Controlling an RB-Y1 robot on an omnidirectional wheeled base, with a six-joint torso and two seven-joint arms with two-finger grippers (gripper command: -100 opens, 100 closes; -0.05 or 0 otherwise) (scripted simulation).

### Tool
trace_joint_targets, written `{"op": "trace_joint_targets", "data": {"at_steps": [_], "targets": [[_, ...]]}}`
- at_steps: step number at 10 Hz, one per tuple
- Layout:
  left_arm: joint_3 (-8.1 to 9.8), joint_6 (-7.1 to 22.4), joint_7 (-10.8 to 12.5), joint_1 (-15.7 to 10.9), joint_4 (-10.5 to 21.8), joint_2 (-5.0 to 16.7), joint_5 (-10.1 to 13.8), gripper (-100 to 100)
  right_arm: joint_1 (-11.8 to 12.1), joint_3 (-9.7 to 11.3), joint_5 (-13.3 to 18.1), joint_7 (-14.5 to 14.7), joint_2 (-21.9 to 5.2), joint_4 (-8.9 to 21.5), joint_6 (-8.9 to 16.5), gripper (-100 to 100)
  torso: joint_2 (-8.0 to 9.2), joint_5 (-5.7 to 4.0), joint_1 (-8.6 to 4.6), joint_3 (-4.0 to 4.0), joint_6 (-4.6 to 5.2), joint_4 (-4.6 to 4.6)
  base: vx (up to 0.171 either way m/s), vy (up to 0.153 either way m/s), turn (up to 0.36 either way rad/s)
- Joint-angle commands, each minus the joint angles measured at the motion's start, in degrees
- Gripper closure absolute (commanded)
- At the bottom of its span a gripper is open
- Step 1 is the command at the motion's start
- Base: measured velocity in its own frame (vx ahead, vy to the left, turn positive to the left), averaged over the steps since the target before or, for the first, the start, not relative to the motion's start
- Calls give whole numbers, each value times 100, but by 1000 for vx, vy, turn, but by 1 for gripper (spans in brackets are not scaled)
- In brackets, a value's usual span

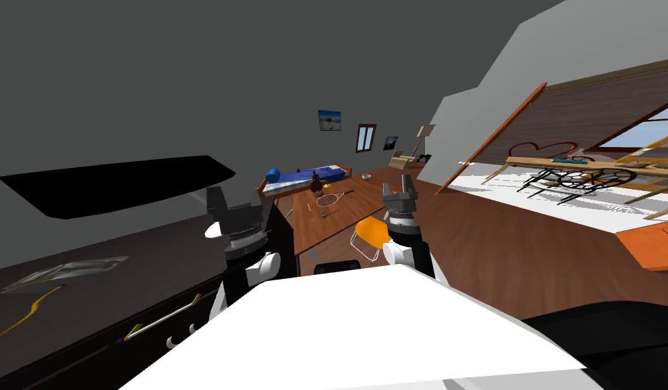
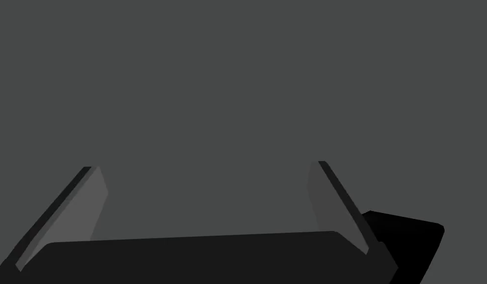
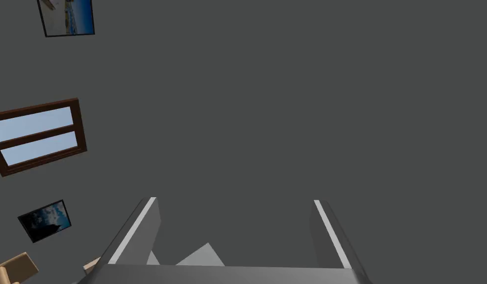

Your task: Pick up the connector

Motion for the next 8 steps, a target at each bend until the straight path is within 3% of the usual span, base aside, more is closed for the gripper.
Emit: {"op": "trace_joint_targets", "data": {"at_steps": [1, 6, 8], "targets": [[0, 0, 0, 0, 0, 0, 0, 0, 68, 21, 5, 38, -239, 7, 86, -100, 0, 0, 0, 0, 0, 0, -60, -80, 196], [1, 1, 0, -1, 1, 2, 0, 0, 437, 151, 39, 244, -865, 139, 538, -100, 38, -18, -78, 23, -1, 9, -117, -168, 263], [1, 1, 0, -2, 1, 2, 0, 0, 665, 246, 65, 375, -1158, 271, 821, -100, 51, -17, -77, 30, -3, 12, -146, -194, 414]]}}
